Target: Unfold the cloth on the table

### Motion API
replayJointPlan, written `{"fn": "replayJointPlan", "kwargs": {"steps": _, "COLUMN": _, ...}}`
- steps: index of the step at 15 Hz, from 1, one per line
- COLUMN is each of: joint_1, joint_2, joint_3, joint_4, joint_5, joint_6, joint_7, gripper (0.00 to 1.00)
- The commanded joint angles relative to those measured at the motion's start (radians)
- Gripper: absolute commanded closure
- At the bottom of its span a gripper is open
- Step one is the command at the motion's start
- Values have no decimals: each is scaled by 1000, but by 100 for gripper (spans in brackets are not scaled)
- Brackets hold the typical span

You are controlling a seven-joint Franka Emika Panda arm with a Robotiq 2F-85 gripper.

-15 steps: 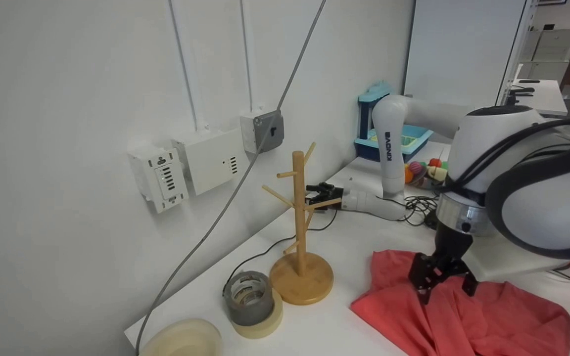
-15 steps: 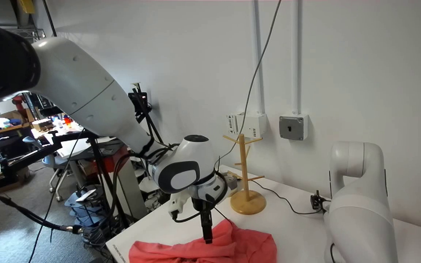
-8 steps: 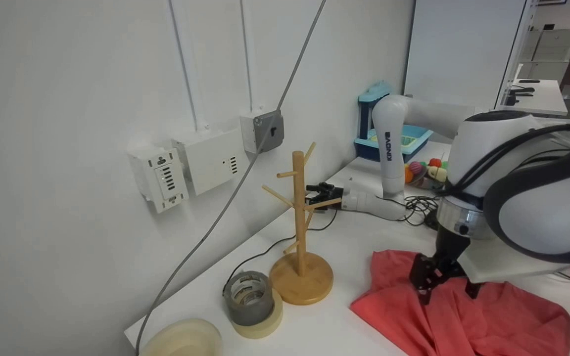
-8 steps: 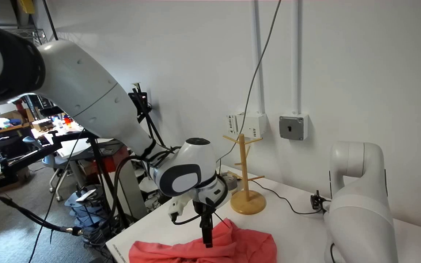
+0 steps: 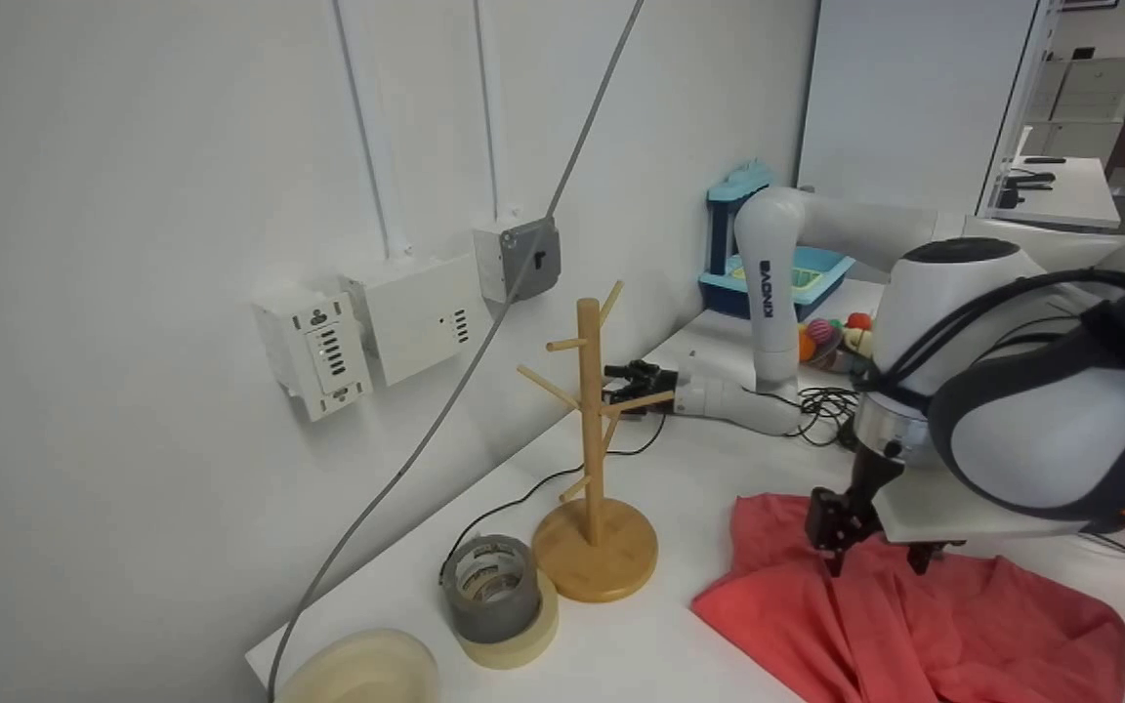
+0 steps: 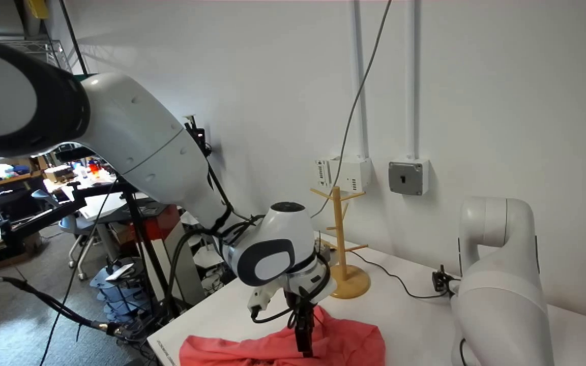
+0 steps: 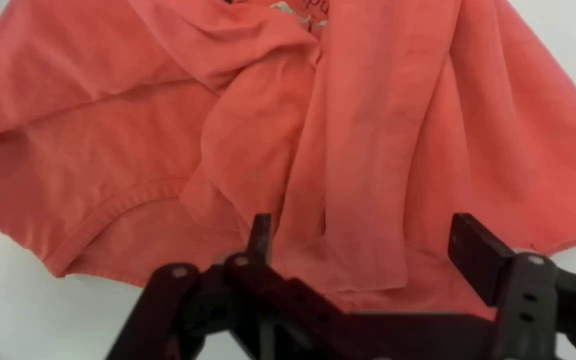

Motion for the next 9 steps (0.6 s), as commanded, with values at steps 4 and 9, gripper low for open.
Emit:
{"fn": "replayJointPlan", "kwargs": {"steps": 4, "joint_1": 38, "joint_2": 82, "joint_3": -58, "joint_4": 84, "joint_5": -66, "joint_6": 10, "joint_7": 90, "gripper": 48}}
{"fn": "replayJointPlan", "kwargs": {"steps": 9, "joint_1": 45, "joint_2": 121, "joint_3": -60, "joint_4": 122, "joint_5": -64, "joint_6": 10, "joint_7": 106, "gripper": 79}}
